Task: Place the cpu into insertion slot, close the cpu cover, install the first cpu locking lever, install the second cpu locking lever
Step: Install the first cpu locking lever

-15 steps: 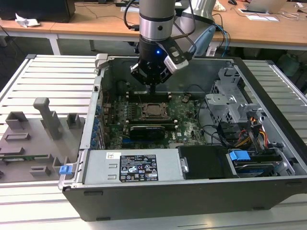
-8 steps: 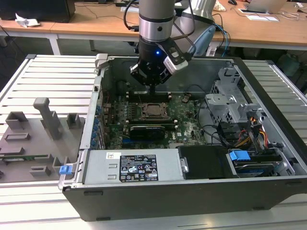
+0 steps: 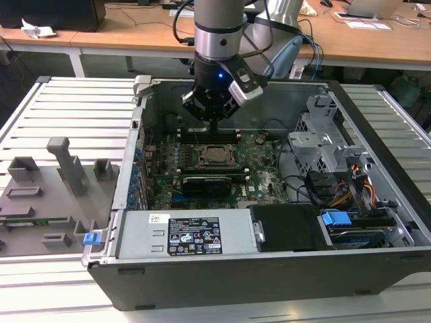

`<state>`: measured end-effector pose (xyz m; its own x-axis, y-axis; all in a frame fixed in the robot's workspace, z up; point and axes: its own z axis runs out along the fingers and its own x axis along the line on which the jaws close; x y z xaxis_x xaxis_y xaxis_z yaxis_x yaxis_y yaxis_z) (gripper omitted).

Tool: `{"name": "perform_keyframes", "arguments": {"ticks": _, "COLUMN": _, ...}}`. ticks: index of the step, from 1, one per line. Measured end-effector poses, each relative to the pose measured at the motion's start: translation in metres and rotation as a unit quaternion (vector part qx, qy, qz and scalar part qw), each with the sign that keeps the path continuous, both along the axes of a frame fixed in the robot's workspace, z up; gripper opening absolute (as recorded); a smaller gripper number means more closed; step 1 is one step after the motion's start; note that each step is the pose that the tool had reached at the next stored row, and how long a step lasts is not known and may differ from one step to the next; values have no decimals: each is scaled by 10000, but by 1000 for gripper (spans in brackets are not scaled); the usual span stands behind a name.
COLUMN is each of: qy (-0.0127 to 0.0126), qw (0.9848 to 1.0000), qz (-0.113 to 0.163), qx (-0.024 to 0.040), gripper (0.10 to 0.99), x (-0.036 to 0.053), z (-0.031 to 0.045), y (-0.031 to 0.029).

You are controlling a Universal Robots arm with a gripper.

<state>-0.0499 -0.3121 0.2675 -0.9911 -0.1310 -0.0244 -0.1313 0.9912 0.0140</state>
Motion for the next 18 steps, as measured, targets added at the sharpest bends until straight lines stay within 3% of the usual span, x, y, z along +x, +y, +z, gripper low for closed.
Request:
{"name": "perform_keyframes", "arguments": {"ticks": 9, "qy": 0, "qw": 9999, "qz": 101, "qx": 5, "gripper": 106, "x": -54, "z": -29, "y": 0}}
{"name": "perform_keyframes", "arguments": {"ticks": 18, "qy": 0, "qw": 10000, "qz": 77, "qx": 12, "gripper": 106, "x": -223, "z": -61, "y": -1}}
